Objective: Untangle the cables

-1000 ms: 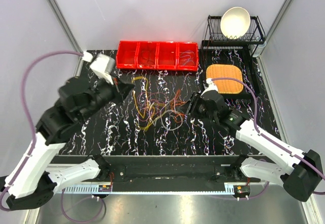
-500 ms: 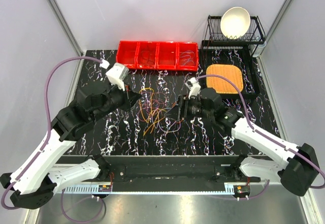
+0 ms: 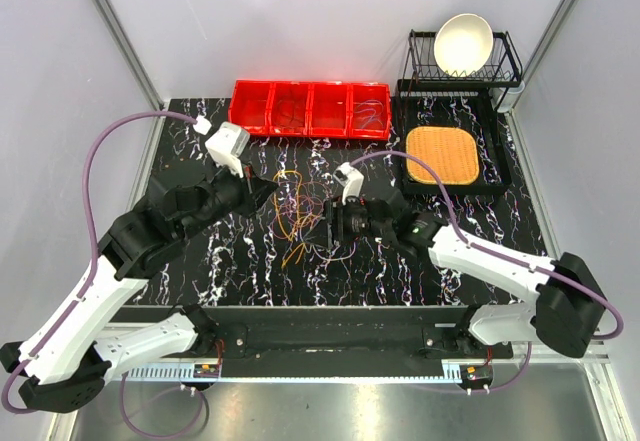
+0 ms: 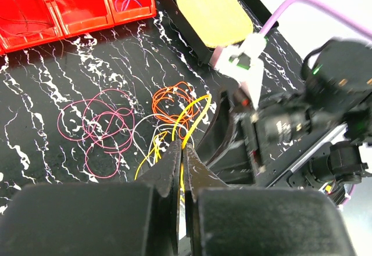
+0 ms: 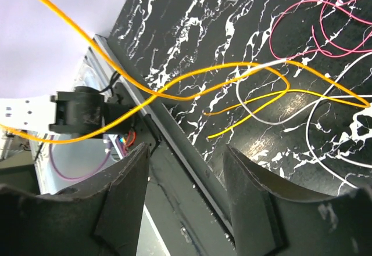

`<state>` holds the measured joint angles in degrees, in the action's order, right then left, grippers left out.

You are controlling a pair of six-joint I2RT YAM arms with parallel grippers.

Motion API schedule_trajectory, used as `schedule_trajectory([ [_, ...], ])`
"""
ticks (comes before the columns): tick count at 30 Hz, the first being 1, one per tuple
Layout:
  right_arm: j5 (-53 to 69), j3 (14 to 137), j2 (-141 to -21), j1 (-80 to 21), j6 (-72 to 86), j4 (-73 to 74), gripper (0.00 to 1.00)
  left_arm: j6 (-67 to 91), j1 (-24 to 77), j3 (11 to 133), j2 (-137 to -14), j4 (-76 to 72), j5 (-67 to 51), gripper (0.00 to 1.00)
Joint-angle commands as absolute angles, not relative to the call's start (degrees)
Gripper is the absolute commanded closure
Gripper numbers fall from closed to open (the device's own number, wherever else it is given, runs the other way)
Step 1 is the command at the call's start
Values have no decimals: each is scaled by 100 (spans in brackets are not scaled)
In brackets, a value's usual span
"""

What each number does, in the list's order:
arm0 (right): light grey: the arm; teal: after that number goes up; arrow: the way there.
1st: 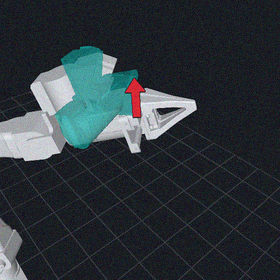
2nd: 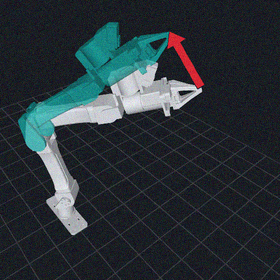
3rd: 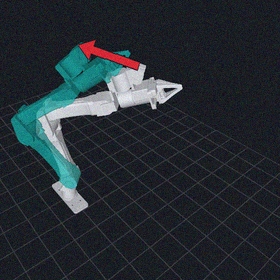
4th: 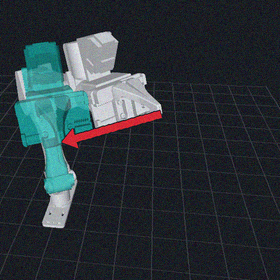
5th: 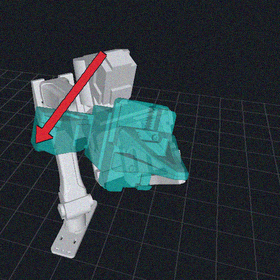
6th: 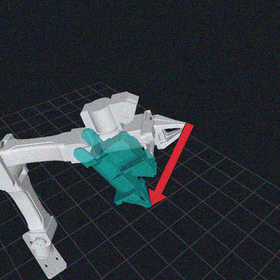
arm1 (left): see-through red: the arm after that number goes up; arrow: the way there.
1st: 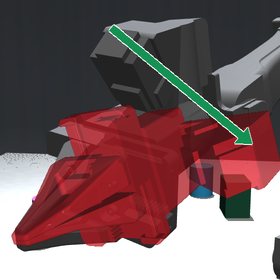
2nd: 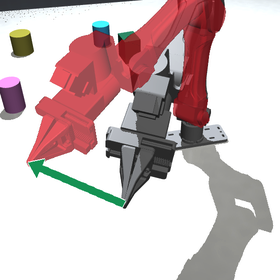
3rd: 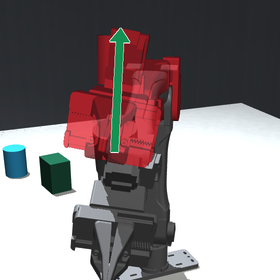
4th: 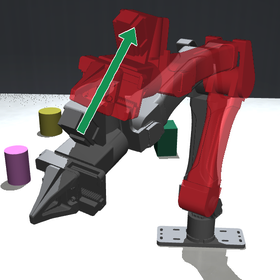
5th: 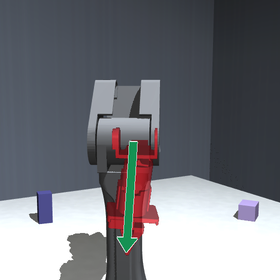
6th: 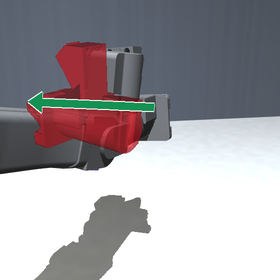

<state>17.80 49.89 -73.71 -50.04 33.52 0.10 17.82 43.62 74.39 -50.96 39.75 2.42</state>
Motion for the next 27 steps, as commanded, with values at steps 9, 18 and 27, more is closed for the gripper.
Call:
schedule_trajectory([
  [9,1213,4422,-8015,-5238,3287,-1897,41,2056,4377,7576,-5115,3516,527,100],
  [18,1019,4263,-8727,-5256,3515,-3005,45,2136,4377,7629,-5142,3516,492,100],
  [27,923,4245,-9070,-5335,3603,-3533,49,2171,4377,7603,-5150,3498,492,100],
])
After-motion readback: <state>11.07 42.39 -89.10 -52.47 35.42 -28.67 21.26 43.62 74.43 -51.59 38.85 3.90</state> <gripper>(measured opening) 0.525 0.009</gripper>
